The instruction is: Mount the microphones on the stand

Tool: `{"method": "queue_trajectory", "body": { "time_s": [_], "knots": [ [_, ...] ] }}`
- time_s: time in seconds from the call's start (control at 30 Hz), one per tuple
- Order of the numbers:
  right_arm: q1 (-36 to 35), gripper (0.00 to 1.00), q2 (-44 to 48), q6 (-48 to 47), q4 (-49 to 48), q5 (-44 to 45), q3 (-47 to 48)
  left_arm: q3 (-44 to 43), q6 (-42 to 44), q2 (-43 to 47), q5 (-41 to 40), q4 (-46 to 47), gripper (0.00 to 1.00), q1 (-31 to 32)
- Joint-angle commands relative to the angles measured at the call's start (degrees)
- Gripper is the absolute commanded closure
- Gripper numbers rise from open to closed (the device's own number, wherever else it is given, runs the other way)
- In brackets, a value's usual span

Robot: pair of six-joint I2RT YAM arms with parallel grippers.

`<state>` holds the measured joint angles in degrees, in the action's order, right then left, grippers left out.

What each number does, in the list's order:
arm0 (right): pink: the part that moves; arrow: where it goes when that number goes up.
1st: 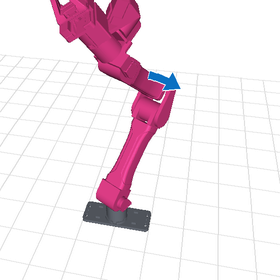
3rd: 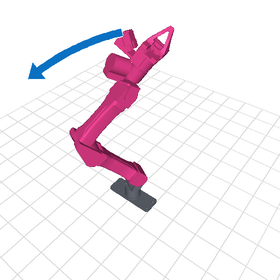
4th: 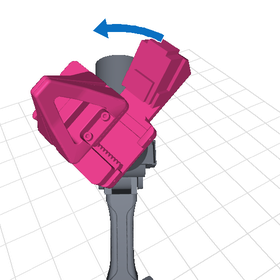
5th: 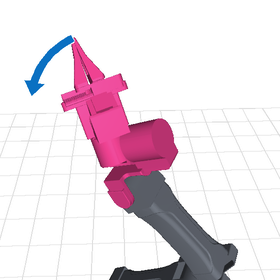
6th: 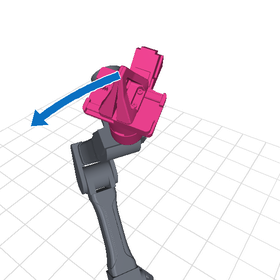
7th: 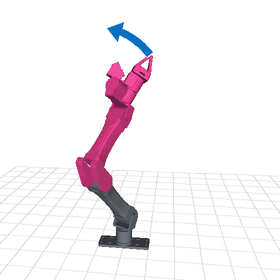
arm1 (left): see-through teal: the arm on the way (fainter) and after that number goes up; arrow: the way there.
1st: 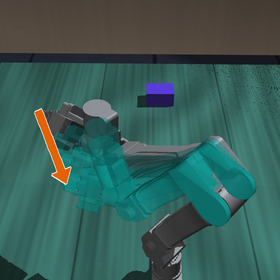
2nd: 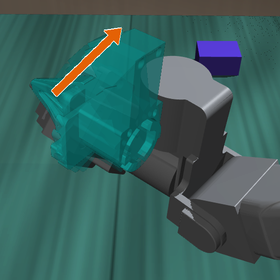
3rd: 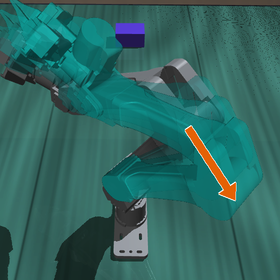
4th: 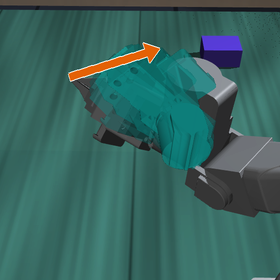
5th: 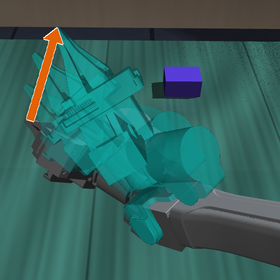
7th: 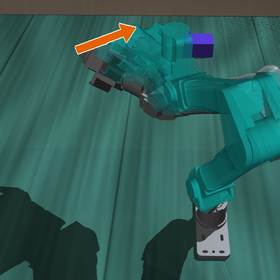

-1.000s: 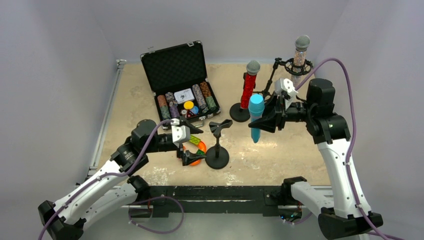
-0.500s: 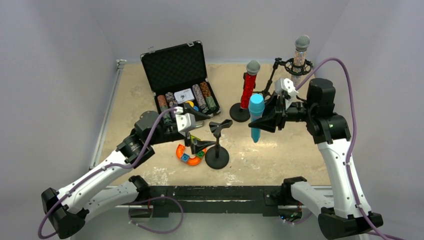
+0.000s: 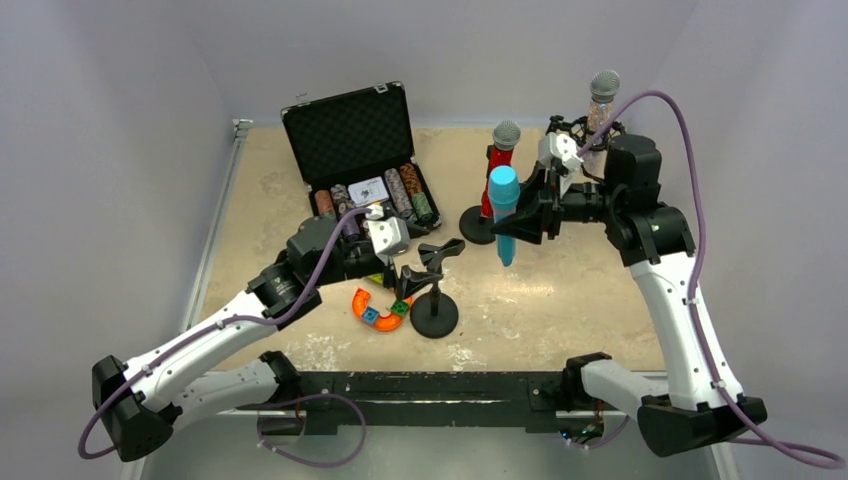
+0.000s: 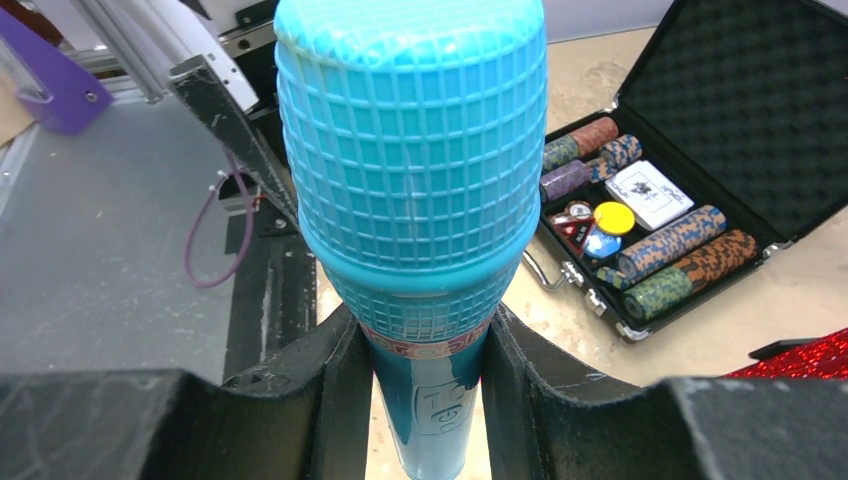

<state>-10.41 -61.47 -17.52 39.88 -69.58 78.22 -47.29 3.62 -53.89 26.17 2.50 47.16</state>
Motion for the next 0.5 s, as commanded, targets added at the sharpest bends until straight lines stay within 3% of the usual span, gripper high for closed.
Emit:
{"method": "queue_trajectory", "body": {
  "time_s": [0.0, 0.13, 0.23, 0.4, 0.47],
  "knots": [
    [-3.57, 1.0, -1.42, 1.32, -4.5, 6.48, 2.98, -2.72, -1.1, -0.12, -3.17, 2.44, 0.14, 1.12],
    [-7.48, 1.0, -3.82, 1.0, -5.6, 9.58, 4.2, -2.64, -1.59, -0.35, -5.05, 2.09, 0.2, 1.77],
    [-8.52, 1.0, -4.94, 1.12, -6.97, 10.64, 4.46, -3.33, -1.68, -1.05, -6.11, 0.68, 0.32, 2.14],
    [-10.34, 1.0, -3.32, 1.92, -13.76, 10.6, 0.52, -4.26, -2.46, -1.57, -7.03, -1.45, 0.77, 2.24],
    [-11.16, 1.0, -2.84, 1.94, -15.41, 9.99, -0.94, -4.35, -3.01, -1.55, -7.11, -1.77, 0.87, 2.25]
  ]
}}
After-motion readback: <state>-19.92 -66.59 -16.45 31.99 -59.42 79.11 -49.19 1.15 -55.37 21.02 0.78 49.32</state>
